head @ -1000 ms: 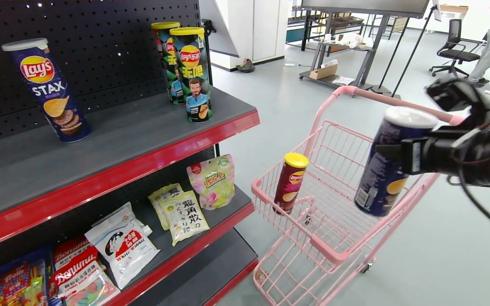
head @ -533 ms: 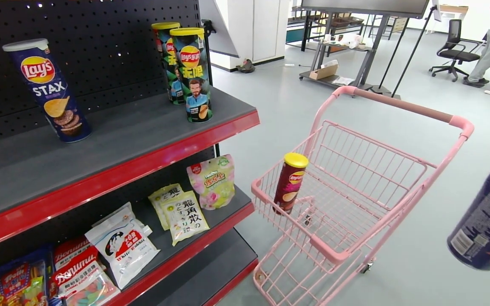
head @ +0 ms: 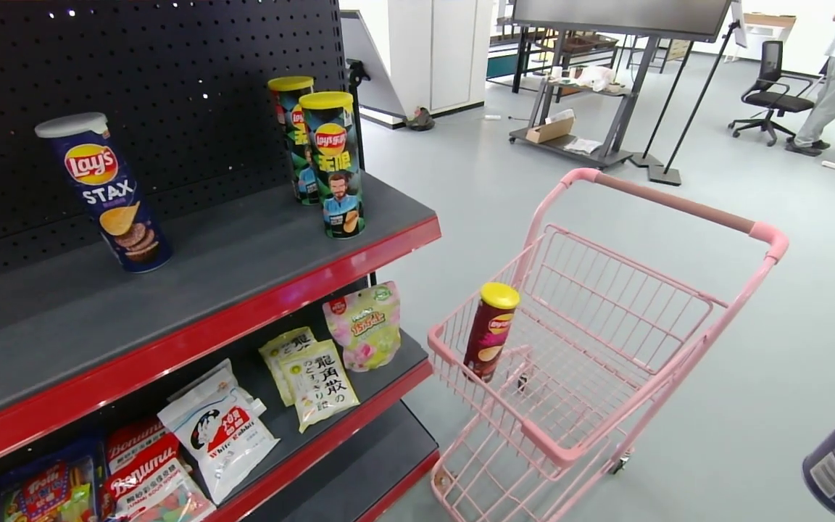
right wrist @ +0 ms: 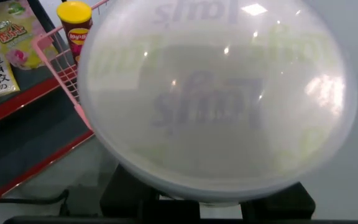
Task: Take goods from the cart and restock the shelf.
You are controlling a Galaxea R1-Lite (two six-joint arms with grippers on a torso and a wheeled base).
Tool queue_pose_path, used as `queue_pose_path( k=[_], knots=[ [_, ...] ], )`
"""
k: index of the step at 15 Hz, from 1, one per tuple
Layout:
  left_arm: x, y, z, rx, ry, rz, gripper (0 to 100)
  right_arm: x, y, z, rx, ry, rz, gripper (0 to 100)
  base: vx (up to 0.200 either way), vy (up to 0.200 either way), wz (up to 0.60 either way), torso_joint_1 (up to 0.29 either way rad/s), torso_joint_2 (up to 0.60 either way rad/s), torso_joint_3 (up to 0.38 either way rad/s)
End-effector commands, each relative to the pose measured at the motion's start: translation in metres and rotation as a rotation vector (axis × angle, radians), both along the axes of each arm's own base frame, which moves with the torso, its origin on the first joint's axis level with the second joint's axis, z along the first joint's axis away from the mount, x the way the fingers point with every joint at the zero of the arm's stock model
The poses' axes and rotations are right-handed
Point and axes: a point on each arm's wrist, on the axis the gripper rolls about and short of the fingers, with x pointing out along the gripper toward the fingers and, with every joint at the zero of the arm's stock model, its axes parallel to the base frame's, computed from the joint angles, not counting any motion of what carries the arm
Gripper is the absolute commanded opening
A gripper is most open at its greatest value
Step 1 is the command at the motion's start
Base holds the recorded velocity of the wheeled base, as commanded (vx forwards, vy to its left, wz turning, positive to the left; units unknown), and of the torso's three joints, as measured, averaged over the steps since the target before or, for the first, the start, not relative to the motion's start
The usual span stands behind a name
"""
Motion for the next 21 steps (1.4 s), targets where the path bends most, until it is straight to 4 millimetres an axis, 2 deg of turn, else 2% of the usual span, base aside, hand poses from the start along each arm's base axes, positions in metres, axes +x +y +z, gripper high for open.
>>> queue_pose_path(
  k=[1,9,16,21],
  knots=[
    [0.0,0.0,0.0,0.0,0.001,-0.001,100,-0.003,0.0,-0.005,0.0,0.005,0.001,0,0.0,0.0,0.0,0.256,-0.61,-0.373],
    [0.0,0.0,0.0,0.0,0.0,-0.001,100,0.002,0.001,-0.009,0.002,0.036,0.017,0,0.0,0.0,0.0,0.177,-0.42,-0.247],
    [0.0,0.0,0.0,0.0,0.0,-0.001,100,0.015,0.001,-0.011,-0.004,0.071,0.006,0,0.0,0.0,0.0,0.137,-0.31,-0.175],
    [0.0,0.0,0.0,0.001,0.0,-0.001,100,0.012,0.0,-0.011,-0.005,0.061,-0.004,0,0.0,0.0,0.6,0.011,-0.02,-0.011]
  ],
)
